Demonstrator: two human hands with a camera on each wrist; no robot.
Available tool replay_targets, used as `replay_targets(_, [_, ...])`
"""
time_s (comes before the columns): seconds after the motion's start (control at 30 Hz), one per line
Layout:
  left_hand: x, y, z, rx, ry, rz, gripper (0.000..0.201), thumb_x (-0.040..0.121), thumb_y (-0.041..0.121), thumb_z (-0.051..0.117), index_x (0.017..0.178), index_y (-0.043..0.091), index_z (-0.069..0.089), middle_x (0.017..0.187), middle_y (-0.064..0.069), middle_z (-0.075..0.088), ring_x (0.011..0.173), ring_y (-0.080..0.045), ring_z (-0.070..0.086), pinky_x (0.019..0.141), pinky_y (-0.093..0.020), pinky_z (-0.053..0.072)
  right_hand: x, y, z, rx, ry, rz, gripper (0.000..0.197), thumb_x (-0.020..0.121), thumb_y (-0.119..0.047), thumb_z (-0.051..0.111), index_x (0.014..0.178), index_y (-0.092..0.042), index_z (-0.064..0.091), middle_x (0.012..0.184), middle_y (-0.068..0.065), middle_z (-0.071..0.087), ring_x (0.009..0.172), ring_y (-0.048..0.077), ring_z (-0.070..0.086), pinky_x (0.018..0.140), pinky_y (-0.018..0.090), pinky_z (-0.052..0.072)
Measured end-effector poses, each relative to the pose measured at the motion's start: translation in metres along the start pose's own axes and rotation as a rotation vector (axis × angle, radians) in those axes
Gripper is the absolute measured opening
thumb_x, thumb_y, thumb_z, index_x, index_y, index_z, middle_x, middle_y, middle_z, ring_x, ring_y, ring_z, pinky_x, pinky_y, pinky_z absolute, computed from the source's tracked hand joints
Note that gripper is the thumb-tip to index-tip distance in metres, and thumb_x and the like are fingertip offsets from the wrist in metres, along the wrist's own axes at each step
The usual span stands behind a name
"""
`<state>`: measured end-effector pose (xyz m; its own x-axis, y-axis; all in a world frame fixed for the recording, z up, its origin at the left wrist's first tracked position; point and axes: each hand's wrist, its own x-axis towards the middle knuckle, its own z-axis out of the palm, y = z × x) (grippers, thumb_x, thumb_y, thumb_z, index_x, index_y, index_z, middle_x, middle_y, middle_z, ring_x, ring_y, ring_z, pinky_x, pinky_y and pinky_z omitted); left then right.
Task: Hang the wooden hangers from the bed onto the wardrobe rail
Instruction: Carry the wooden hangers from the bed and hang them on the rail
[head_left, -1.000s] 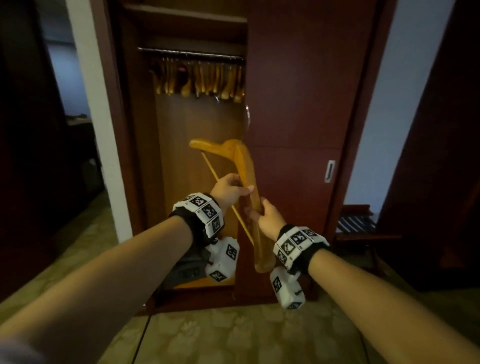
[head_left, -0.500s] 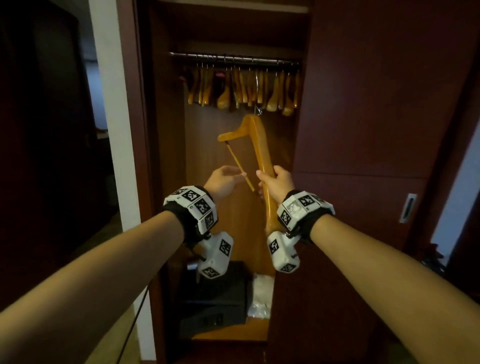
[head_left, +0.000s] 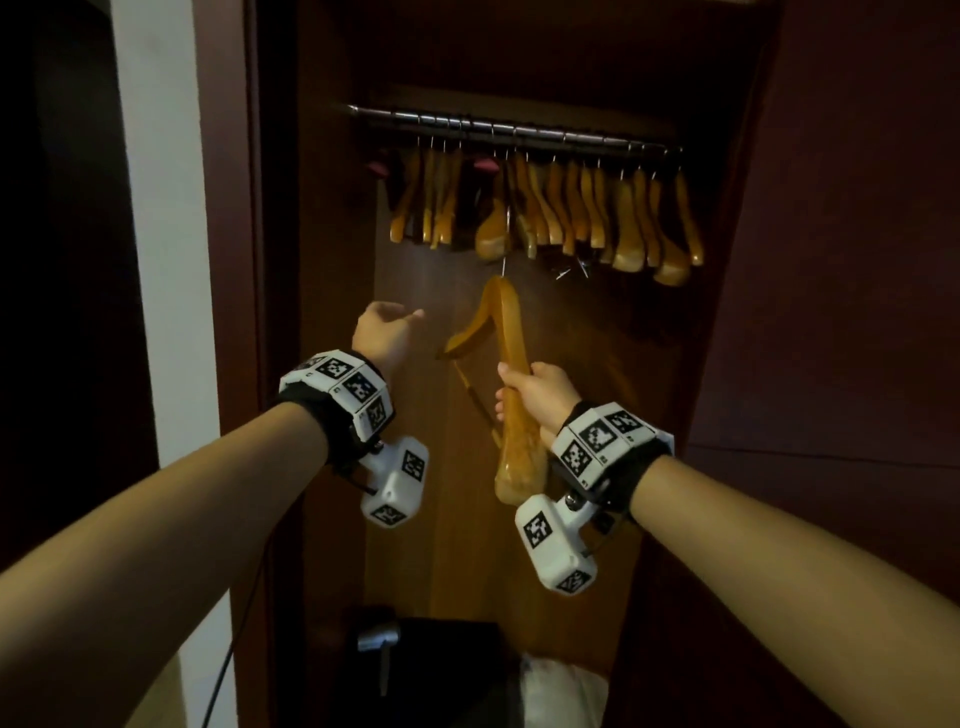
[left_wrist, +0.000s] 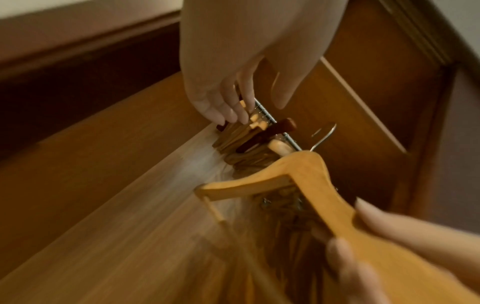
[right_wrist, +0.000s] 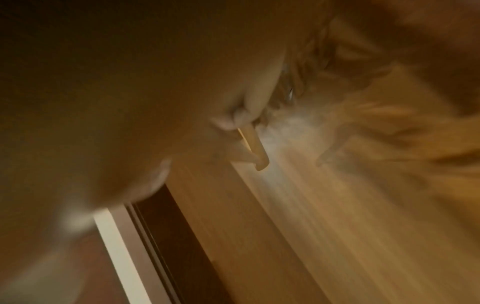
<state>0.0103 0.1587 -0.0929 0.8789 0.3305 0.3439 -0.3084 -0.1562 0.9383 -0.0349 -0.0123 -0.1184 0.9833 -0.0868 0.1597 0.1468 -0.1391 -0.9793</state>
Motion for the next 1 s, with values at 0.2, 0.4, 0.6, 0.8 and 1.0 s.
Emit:
replay_targets(0.2, [0.101, -0.026, -0.009, -0.022, 0.025, 0.007, 0.039, 0.088, 0.033, 0.060, 0.121, 0.015, 0.051, 0.120, -0.005, 0.056, 0.108, -0.023, 0.056, 0.093, -0.035, 0.047, 0.074, 0.032, 0.078, -0.017, 0.016, 0.093, 0.042, 0.094, -0.023, 0.054, 0.128, 0.001, 0.045, 0.072, 0.004, 0.055, 0.059, 0.015, 0.055, 0.050, 0.024, 0.045])
replay_targets(0.4, [0.149, -0.052, -0.023, -0.063, 0.025, -0.065, 0.037, 0.090, 0.025, 0.060, 0.122, 0.009, 0.052, 0.109, -0.008, 0.056, 0.092, -0.019, 0.053, 0.074, -0.024, 0.039, 0.131, 0.043, 0.140, -0.100, 0.026, 0.155, 0.056, 0.089, -0.031, 0.059, 0.132, 0.001, 0.044, 0.124, 0.018, 0.056, 0.115, 0.032, 0.054, 0.100, 0.043, 0.044])
replay_targets(0.6, [0.163, -0.050, -0.032, -0.148, 0.047, -0.053, 0.045, 0.087, 0.033, 0.062, 0.125, 0.015, 0.047, 0.116, -0.009, 0.056, 0.091, -0.016, 0.053, 0.070, -0.024, 0.040, 0.164, 0.026, 0.150, 0.016, -0.008, 0.171, 0.042, 0.090, -0.027, 0.059, 0.124, -0.005, 0.047, 0.093, 0.014, 0.056, 0.074, 0.023, 0.059, 0.070, 0.033, 0.051])
replay_targets(0.8, [0.164, -0.003, -0.011, -0.071, 0.029, 0.275, 0.097, 0.070, 0.048, 0.076, 0.146, 0.027, 0.018, 0.144, -0.007, 0.032, 0.132, -0.025, 0.032, 0.106, -0.039, 0.036, 0.173, 0.007, 0.116, -0.062, 0.076, 0.108, 0.049, 0.090, -0.020, 0.057, 0.130, 0.005, 0.042, 0.120, 0.022, 0.056, 0.110, 0.035, 0.056, 0.096, 0.042, 0.046])
replay_targets(1.0, [0.159, 0.036, 0.026, 0.127, 0.031, 0.510, 0.080, 0.074, 0.046, 0.072, 0.140, 0.027, 0.031, 0.147, -0.009, 0.021, 0.134, -0.029, 0.022, 0.108, -0.042, 0.030, 0.175, 0.014, 0.099, -0.084, 0.089, 0.145, 0.044, 0.089, -0.024, 0.062, 0.119, 0.007, 0.053, 0.110, 0.019, 0.060, 0.109, 0.031, 0.056, 0.101, 0.045, 0.043])
